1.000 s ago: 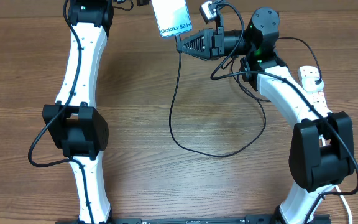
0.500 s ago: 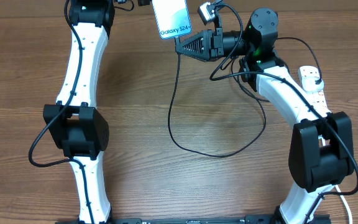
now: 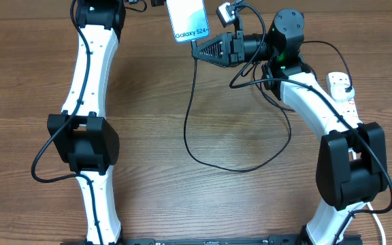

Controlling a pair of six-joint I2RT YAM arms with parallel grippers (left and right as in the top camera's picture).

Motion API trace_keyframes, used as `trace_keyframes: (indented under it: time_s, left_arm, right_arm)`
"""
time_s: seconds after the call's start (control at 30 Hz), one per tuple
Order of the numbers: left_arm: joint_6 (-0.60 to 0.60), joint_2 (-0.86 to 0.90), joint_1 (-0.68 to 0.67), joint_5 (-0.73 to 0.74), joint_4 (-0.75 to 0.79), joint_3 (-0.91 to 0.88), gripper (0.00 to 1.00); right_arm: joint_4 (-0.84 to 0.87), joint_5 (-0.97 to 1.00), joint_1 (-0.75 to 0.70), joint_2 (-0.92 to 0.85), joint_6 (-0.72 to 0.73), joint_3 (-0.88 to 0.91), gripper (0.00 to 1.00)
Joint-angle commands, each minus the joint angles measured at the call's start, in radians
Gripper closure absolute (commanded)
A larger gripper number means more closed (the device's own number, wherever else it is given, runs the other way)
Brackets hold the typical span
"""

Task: Plug charger to phone and switch on socket

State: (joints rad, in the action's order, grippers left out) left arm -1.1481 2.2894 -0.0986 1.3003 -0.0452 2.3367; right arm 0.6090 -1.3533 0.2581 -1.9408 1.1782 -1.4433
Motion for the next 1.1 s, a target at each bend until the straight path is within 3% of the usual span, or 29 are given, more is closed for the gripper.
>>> trace_keyframes:
  time_s: [0.0, 0.23, 0.33, 0.43, 0.5, 0.53, 0.7, 0.8, 1.07]
  left_arm:
    - [0.027, -0.027, -0.06, 0.157, -0.003, 0.022, 0.96]
    - [0.027, -0.027, -0.061, 0.158, -0.002, 0.022, 0.96]
    - [0.027, -0.027, -0.061, 0.156, -0.002, 0.022, 0.96]
    - [0.027, -0.027, -0.059, 0.156, -0.002, 0.022, 0.96]
    - [0.04, -0.027, -0.054, 0.153, -0.002, 0.022, 0.96]
    - [0.052, -0.027, -0.045, 0.152, -0.002, 0.022, 0.96]
    - [0.071, -0.027, -0.017, 0.138, -0.003, 0.022, 0.96]
    - [0.101, -0.027, 0.008, 0.141, -0.003, 0.022, 0.96]
    - [0.101, -0.027, 0.097, 0.183, -0.01, 0.021, 0.96]
  right_arm:
    - [0.011, 0.186, -0.005, 0.003, -0.008, -0.018, 0.96]
    - [0.011, 0.185, -0.005, 0.003, -0.008, -0.018, 0.96]
    - [0.011, 0.182, -0.005, 0.003, -0.008, -0.018, 0.91]
    - [0.011, 0.176, -0.005, 0.003, -0.008, -0.018, 0.74]
    - [0.012, 0.139, -0.005, 0.003, -0.061, -0.018, 0.5]
    - [0.012, 0.1, -0.005, 0.003, -0.097, -0.018, 0.32]
    - [0.061, 0.047, -0.005, 0.003, -0.113, -0.018, 0.06]
    - [0.119, 0.013, -0.005, 0.003, -0.113, -0.018, 0.0]
    - [0.118, -0.019, -0.03, 0.003, -0.114, -0.017, 0.0]
